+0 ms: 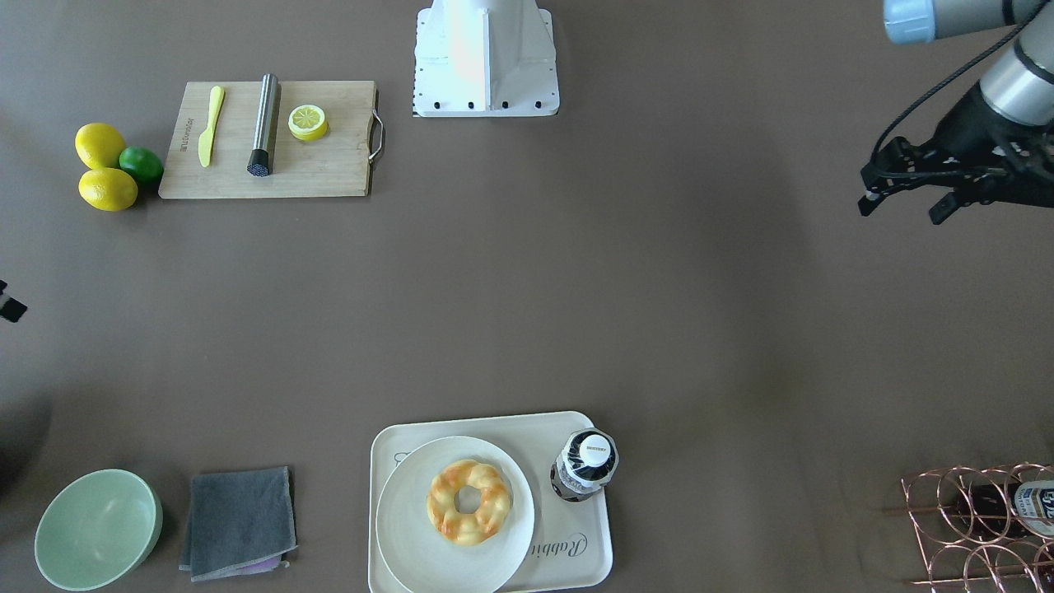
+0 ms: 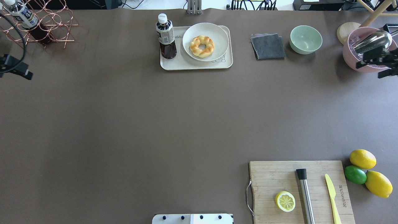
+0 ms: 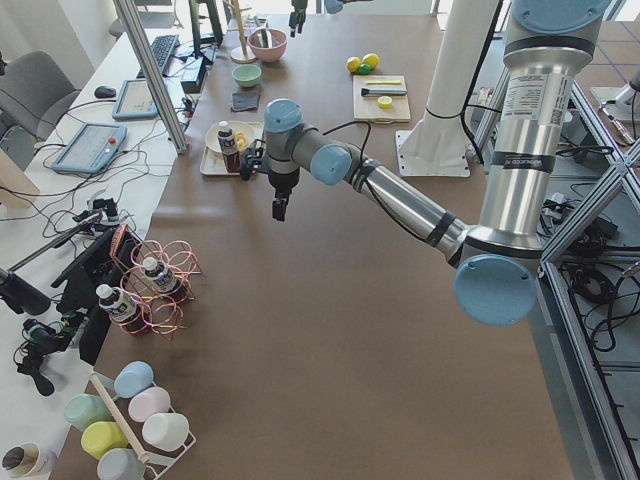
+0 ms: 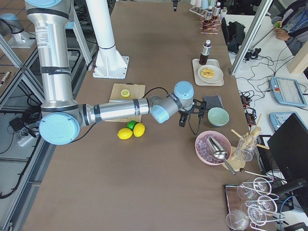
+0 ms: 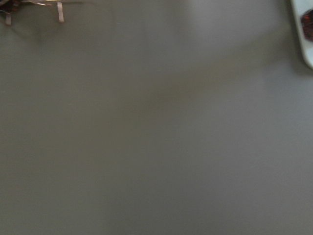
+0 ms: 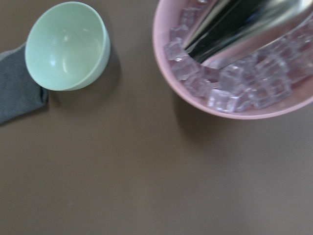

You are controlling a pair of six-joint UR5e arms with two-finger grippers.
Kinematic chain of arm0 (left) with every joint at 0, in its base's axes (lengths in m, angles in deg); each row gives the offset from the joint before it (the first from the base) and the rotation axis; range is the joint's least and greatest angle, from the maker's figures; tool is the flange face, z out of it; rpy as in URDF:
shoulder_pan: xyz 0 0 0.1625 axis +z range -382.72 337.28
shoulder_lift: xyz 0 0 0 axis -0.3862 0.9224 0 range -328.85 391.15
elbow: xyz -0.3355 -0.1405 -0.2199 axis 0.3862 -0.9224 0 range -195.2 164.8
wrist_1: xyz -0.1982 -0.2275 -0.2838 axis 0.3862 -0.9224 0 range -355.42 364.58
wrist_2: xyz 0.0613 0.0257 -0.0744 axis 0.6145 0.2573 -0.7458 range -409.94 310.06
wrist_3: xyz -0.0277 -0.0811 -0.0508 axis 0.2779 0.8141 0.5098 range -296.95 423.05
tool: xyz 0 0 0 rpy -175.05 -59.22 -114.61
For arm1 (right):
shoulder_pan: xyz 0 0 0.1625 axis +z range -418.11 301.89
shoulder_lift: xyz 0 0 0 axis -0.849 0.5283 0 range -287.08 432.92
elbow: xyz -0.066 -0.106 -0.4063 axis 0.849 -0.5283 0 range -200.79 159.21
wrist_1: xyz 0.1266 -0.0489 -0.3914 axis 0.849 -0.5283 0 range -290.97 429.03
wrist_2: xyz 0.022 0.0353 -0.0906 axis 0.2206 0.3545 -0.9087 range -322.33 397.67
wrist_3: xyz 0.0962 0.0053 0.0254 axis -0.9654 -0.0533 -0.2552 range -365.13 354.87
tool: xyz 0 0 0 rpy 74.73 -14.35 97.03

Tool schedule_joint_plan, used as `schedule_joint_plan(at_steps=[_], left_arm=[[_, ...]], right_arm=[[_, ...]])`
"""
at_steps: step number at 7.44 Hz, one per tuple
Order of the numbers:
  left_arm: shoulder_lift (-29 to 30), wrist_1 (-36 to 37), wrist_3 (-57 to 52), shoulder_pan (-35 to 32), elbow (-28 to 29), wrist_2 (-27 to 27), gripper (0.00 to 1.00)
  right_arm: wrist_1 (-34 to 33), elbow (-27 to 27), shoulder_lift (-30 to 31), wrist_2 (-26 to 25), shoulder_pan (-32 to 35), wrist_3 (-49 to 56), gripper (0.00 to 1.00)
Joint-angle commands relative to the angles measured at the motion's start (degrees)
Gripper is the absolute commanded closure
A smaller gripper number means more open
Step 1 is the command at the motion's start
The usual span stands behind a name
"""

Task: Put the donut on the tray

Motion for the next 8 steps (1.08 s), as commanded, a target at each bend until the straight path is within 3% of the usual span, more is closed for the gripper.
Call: schedule_joint_plan(at_steps=[1, 2, 4, 6, 8], left_arm=[[-10.57, 0.11, -19.46, -9.3, 1.32, -1.37, 0.03], [-13.47, 0.11, -23.35, -12.37, 1.94, -1.37, 0.03], [-17.45, -0.07, -31.18, -17.83, 4.49, -7.57, 0.03], [-18.6, -0.68, -39.69, -20.29, 9.48, -8.58, 0.03], [-18.78, -0.42, -40.44, -22.85, 9.07, -8.58, 0.03]], right_arm=[[-10.01, 1.07, 8.6, 1.58, 12.76, 32.87, 0.0], [-15.82, 1.07, 9.05, 1.14, 16.54, 41.95, 0.0], [-25.59, 1.33, 8.53, 0.79, 22.71, 53.77, 0.0], [-28.0, 3.0, 8.78, -0.53, 23.0, 54.61, 0.0], [-28.18, 3.0, 8.87, -0.71, 22.82, 54.61, 0.0]])
